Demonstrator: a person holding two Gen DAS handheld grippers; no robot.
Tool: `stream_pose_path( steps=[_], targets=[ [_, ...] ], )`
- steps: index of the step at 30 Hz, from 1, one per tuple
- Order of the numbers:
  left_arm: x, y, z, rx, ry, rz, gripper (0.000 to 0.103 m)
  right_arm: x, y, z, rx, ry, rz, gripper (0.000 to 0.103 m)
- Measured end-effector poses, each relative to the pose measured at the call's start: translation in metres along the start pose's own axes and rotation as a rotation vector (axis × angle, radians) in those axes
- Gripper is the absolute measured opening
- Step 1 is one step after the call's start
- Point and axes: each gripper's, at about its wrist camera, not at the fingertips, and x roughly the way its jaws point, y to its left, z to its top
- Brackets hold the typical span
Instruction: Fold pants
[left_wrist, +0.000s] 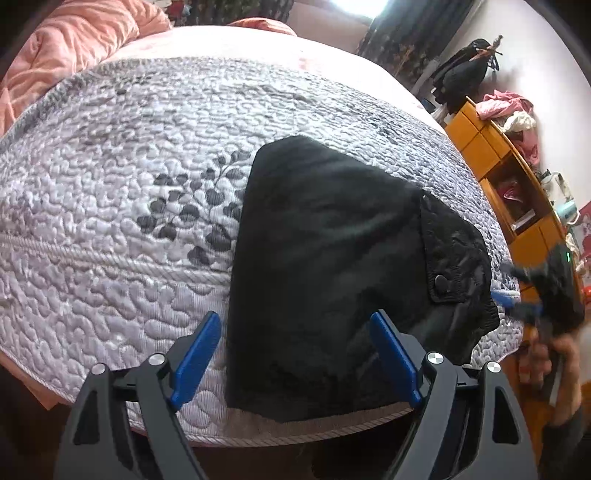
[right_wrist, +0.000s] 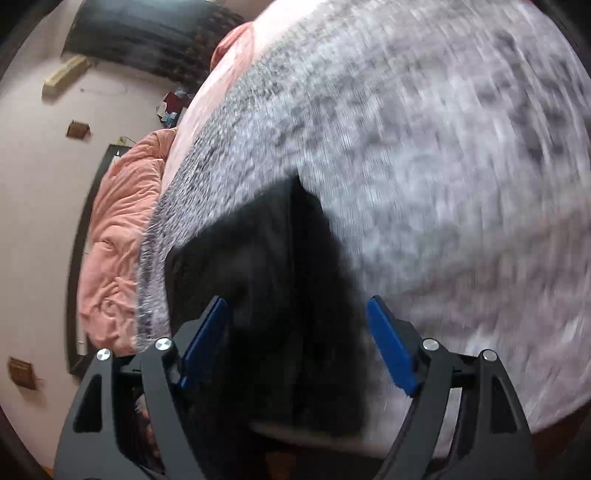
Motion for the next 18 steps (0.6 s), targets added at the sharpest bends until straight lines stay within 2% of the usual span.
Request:
stream_pose_path(
  steps=[2, 3, 4, 5, 7, 10, 12, 15, 16, 18],
  targets=[
    [0.003, 0.001, -0.003, -0.007, 0.014, -0.004, 0.083, 0.004, -0.007, -0.017, 0.032, 0.014, 0.040, 0.079],
    [0.005, 0.000, -0.004, -0.003, 0.023, -0.007, 0.083, 0.007, -0.008, -0.022, 0.033, 0.021, 0.043, 0.071],
    [0.005, -0.001, -0.005, 0.005, 0.028, -0.009, 0.083, 0.014, -0.008, -0.026, 0.034, 0.034, 0.052, 0.043],
    [0.005, -0.003, -0.006, 0.014, 0.032, -0.009, 0.083, 0.020, -0.009, -0.027, 0.035, 0.051, 0.045, 0.034],
    [0.003, -0.003, -0.007, 0.024, 0.031, -0.002, 0.084, 0.018, -0.009, -0.026, 0.031, 0.043, 0.010, 0.029],
    [-0.002, 0.000, -0.007, 0.022, 0.015, 0.008, 0.087, 0.000, -0.001, -0.028, -0.004, 0.004, -0.065, 0.027],
    [0.001, 0.001, -0.007, 0.023, 0.016, 0.010, 0.090, 0.002, -0.007, -0.028, 0.009, 0.007, -0.091, 0.028],
    [0.014, -0.002, -0.009, 0.045, 0.054, 0.016, 0.090, 0.018, -0.009, -0.027, -0.049, 0.031, -0.153, 0.037],
    [0.017, -0.003, -0.010, 0.053, 0.069, 0.014, 0.090, 0.015, -0.006, -0.029, -0.060, 0.030, -0.164, 0.043],
    [0.014, -0.003, -0.011, 0.068, 0.064, 0.006, 0.090, -0.005, 0.001, -0.027, -0.056, -0.007, -0.138, 0.046]
  ],
)
